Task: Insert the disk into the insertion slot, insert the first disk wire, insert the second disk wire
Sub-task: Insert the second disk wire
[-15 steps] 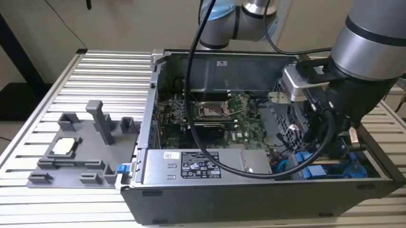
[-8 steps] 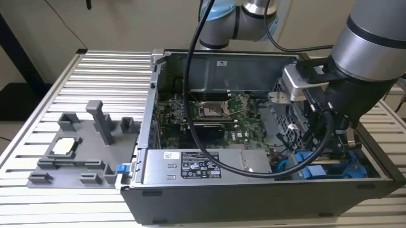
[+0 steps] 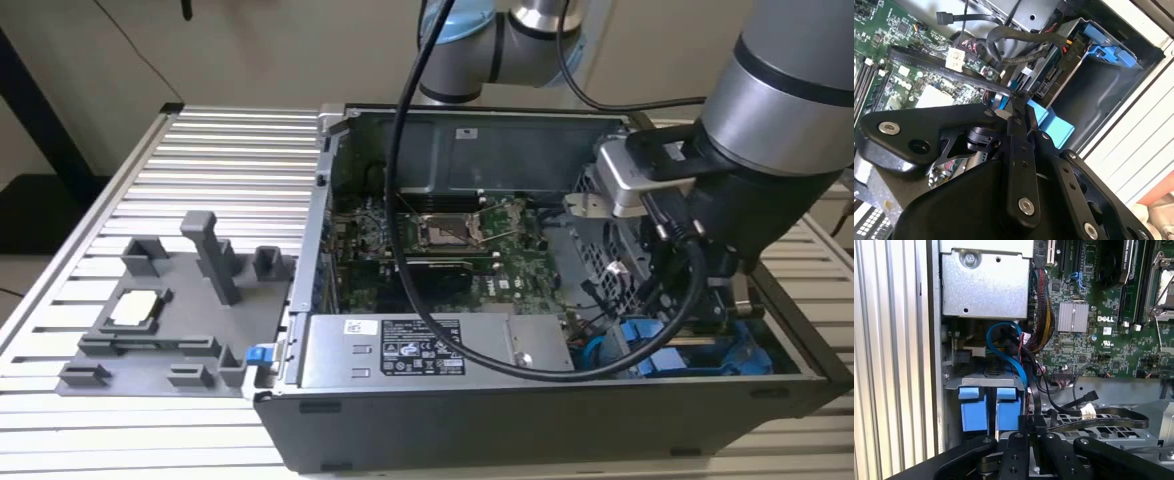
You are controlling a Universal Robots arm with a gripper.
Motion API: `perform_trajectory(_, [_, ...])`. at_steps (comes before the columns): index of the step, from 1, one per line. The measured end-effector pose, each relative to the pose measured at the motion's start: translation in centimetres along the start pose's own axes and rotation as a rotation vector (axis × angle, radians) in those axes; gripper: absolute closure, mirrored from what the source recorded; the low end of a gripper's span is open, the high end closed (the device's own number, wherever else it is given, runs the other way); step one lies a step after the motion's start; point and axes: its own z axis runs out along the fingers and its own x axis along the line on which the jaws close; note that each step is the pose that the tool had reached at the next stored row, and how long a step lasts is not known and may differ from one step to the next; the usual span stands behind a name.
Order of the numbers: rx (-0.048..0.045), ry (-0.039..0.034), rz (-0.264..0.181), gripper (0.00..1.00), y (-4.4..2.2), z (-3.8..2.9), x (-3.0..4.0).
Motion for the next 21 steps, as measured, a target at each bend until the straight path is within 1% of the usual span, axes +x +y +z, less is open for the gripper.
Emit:
perform_trajectory(8, [-0.0003,0.0051,-0.005,0.84,-0.01,-0.01,0.08])
perform_trajectory(12, [-0.0007,0.013,-0.007,0.84,-0.04,-0.01,0.13])
perform_trajectory(14, [-0.0008,0.0136,-0.008,0.84,-0.25,0.02,0.16])
perform_trajectory(16, [-0.0008,0.0135,-0.009,0.84,-0.61,0.06,0.25])
perform_trajectory(21, [-0.001,0.0135,-0.01,0.84,-1.49,0.11,0.9])
